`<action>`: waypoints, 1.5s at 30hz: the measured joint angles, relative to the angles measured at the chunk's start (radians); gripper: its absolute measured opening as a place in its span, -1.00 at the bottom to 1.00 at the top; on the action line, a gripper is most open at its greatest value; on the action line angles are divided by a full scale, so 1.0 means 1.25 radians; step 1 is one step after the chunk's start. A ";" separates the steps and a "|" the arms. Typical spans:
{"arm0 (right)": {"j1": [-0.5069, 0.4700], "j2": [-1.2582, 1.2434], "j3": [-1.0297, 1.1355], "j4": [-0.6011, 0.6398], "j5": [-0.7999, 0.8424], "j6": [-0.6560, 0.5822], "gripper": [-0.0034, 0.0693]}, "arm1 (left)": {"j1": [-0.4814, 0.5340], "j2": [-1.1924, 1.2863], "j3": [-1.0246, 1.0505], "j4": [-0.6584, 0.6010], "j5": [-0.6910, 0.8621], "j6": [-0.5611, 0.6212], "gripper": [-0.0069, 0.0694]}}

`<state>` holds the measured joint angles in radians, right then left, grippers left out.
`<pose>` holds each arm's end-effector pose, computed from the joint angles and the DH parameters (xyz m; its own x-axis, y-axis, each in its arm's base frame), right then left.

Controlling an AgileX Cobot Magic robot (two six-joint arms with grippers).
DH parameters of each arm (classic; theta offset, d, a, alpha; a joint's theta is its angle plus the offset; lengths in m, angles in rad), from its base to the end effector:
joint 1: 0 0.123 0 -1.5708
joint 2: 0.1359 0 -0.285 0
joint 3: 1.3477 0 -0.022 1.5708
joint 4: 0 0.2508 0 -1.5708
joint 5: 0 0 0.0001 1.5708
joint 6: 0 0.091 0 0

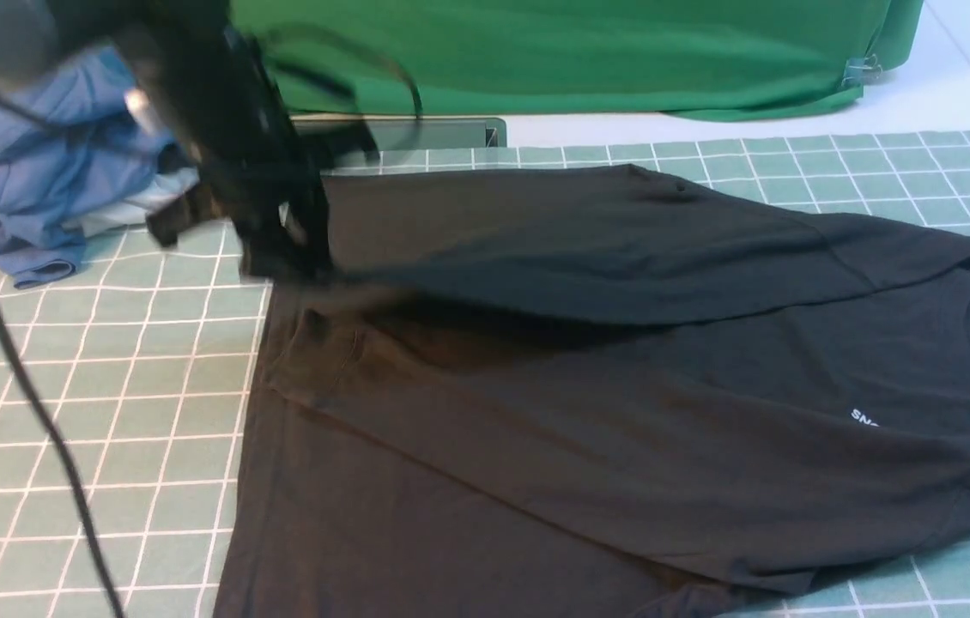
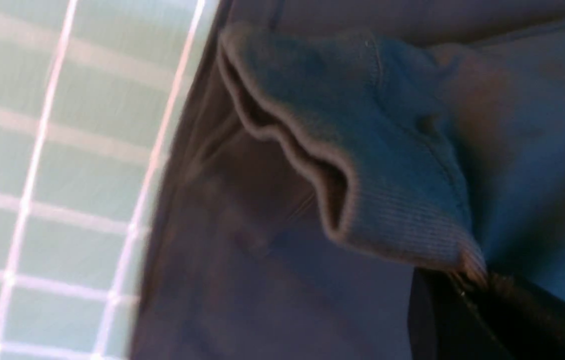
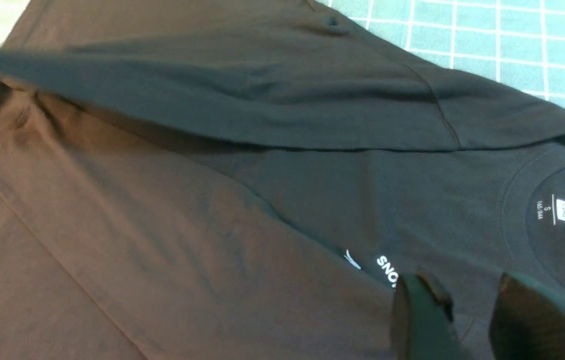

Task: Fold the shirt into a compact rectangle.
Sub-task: 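Fold the left side of the dark shirt inward over its body with the left gripper, then grasp the near edge of the shirt at its hem and shoulder corners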

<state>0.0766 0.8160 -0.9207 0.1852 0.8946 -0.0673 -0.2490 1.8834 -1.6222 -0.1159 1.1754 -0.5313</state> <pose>0.1444 0.0242 0.3669 -0.6463 -0.0006 -0.7630 -0.1540 0.9795 0.1297 0.3798 -0.1066 0.2698 -0.9384 -0.3203 -0.1294 -0.2901 0.9341 -0.2082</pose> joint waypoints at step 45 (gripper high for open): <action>0.000 0.000 0.000 -0.005 0.039 0.002 -0.26 | -0.163 -0.327 0.674 -0.026 -0.098 -0.051 0.18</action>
<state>0.0766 0.8160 -0.9207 0.1793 0.9436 -0.0644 -0.4530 1.4749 -0.7794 -0.1481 1.0523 -0.5949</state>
